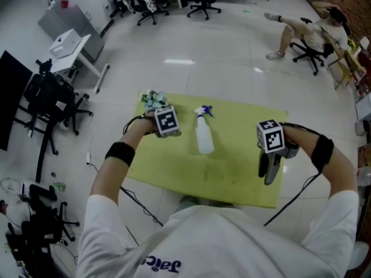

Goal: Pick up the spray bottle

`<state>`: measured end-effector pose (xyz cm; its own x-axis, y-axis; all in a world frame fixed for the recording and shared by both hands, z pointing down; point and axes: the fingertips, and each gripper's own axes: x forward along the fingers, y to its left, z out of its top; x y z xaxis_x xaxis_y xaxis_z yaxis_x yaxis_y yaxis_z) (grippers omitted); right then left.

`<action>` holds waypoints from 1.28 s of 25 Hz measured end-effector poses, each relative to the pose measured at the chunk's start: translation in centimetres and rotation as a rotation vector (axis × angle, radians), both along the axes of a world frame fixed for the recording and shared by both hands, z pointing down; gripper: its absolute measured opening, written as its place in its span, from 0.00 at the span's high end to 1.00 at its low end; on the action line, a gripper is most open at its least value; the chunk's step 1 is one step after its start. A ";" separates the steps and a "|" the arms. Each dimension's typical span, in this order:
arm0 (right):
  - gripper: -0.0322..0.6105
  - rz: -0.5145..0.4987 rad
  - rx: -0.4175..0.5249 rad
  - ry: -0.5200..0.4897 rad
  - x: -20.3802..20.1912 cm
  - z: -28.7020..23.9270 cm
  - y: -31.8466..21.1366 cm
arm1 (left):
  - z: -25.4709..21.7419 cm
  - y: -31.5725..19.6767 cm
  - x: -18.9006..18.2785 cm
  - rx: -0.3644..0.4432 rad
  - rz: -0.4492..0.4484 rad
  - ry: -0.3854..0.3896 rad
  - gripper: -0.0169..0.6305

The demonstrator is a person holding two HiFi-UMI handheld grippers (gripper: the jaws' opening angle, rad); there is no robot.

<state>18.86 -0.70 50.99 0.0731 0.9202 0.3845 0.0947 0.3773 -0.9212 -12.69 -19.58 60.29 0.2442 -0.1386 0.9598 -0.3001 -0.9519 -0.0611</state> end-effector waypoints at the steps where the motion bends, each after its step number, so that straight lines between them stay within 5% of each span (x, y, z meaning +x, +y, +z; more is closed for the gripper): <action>1: 0.53 0.002 0.007 0.002 0.0 0.3 -0.4 | 0.5 0.1 0.0 -0.008 0.003 0.004 0.38; 11: 0.53 0.035 0.124 -0.059 -0.2 3.0 -4.1 | 3.2 0.1 -1.5 -0.068 -0.065 0.010 0.38; 28: 0.50 0.242 0.593 -0.343 -2.7 6.8 -14.1 | 4.3 -3.5 -1.5 -0.042 -0.275 0.115 0.38; 32: 0.50 0.293 0.732 -0.398 -3.3 7.2 -17.1 | 5.1 -3.9 -2.7 -0.043 -0.340 0.086 0.38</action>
<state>15.54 -17.79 58.15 -0.3923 0.3940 0.8312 0.1638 0.9191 -0.3584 -15.36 -23.49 65.36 0.2711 -0.1863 0.9443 -0.6030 -0.7976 0.0158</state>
